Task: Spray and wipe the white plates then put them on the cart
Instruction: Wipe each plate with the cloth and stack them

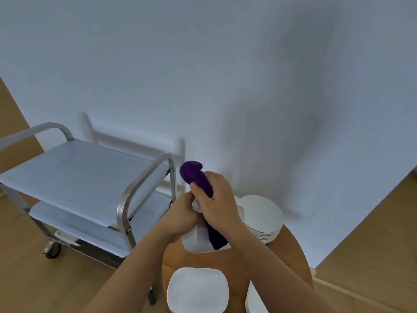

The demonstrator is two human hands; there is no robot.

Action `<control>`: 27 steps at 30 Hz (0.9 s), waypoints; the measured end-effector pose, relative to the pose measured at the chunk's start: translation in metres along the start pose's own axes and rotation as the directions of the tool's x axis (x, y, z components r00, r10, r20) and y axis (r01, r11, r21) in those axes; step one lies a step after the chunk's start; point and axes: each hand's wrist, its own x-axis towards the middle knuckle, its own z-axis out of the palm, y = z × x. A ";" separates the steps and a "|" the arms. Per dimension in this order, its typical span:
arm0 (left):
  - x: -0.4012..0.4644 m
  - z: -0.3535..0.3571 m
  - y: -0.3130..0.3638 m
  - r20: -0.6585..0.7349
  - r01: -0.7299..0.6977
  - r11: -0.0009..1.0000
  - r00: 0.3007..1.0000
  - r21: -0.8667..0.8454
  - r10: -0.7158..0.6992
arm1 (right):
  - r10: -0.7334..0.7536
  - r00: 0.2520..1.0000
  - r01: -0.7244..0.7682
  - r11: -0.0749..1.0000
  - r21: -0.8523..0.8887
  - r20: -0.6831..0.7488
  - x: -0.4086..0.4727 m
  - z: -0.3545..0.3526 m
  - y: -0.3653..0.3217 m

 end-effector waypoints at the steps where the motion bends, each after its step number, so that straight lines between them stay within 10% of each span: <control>1: -0.003 -0.002 0.001 0.010 -0.003 1.000 1.000 0.011 0.003 | -0.014 1.000 0.011 0.994 -0.106 -0.028 0.003 -0.001 0.003; 6: -0.019 -0.010 0.012 -0.078 -0.041 0.993 0.996 -0.111 0.032 | 0.098 0.984 -0.135 0.955 -0.265 -0.147 0.017 -0.020 0.025; 19: -0.013 -0.005 0.025 -0.323 -0.090 0.832 0.940 -0.547 -0.110 | 0.403 0.894 -0.330 0.888 0.321 -0.195 -0.009 -0.015 0.051; 27: -0.022 0.016 0.024 -0.168 -0.068 0.748 0.984 -0.660 -0.058 | 0.527 0.838 -0.218 0.562 0.798 -0.142 -0.008 -0.039 0.043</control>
